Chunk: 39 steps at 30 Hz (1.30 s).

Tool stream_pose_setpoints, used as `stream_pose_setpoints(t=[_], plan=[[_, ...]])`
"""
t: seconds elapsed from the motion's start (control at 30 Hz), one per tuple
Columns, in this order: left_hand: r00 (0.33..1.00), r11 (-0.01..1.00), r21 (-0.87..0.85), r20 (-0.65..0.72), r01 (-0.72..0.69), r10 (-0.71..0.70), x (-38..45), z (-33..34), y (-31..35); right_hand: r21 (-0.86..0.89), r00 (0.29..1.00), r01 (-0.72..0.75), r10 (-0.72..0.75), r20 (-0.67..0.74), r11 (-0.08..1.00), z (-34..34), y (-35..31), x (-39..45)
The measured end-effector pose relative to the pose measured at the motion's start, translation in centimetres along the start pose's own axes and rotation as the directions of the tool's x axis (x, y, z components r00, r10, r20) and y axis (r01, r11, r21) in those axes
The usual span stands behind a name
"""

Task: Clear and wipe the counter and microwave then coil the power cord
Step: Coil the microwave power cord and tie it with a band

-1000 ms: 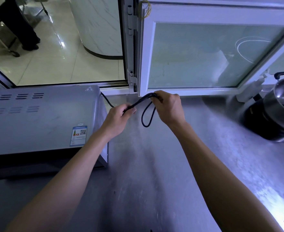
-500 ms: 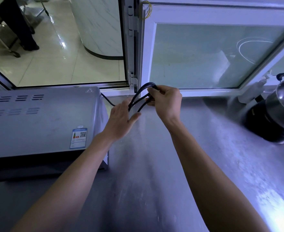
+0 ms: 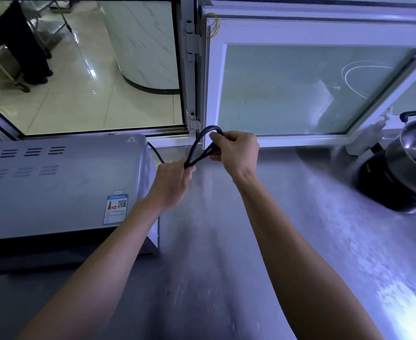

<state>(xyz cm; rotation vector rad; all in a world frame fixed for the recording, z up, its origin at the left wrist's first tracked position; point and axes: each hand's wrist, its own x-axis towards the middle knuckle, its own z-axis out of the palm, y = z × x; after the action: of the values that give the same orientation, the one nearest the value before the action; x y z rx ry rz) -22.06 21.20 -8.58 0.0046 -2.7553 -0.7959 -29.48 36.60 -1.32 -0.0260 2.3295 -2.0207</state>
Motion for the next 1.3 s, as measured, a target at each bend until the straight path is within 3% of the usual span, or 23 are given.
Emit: stream_pose_setpoints(t=[0.13,0.27,0.57,0.77,1.0,1.17,1.3], plan=[[0.982,0.965,-0.194,0.093,0.177,-0.162,0.8,-0.7,0.4,-0.074,0.998,0.057,-0.055,0.029,0.996,0.3,-1.1,0.8],[0.967,0.909,-0.338,0.154,0.245,-0.204,1.8,-1.5,0.2,-0.066,0.991,0.106,-0.1,0.085,0.992,0.5,-2.0,1.7],[0.956,0.828,-0.487,0.222,0.279,-0.192,5.5,-3.8,0.9,-0.02,0.979,0.137,-0.132,0.153,0.99,1.2,-3.6,3.6],[0.973,0.759,-0.609,0.145,0.23,-0.179,9.3,-6.4,1.0,-0.141,0.955,0.293,-0.282,0.094,0.946,1.8,-5.9,7.0],[0.972,0.669,-0.709,0.115,0.223,-0.203,13.7,-9.3,0.0,-0.291,0.841,0.521,-0.541,0.012,0.803,3.1,-9.9,11.9],[0.976,0.709,-0.671,0.126,0.215,-0.177,15.2,-9.8,-0.7,-0.378,0.761,0.589,-0.647,-0.036,0.714,3.8,-12.6,14.7],[0.979,0.698,-0.686,0.136,0.202,-0.15,15.6,-9.7,-0.9,-0.525,0.801,0.515,-0.598,0.015,0.677,4.1,-13.6,16.5]])
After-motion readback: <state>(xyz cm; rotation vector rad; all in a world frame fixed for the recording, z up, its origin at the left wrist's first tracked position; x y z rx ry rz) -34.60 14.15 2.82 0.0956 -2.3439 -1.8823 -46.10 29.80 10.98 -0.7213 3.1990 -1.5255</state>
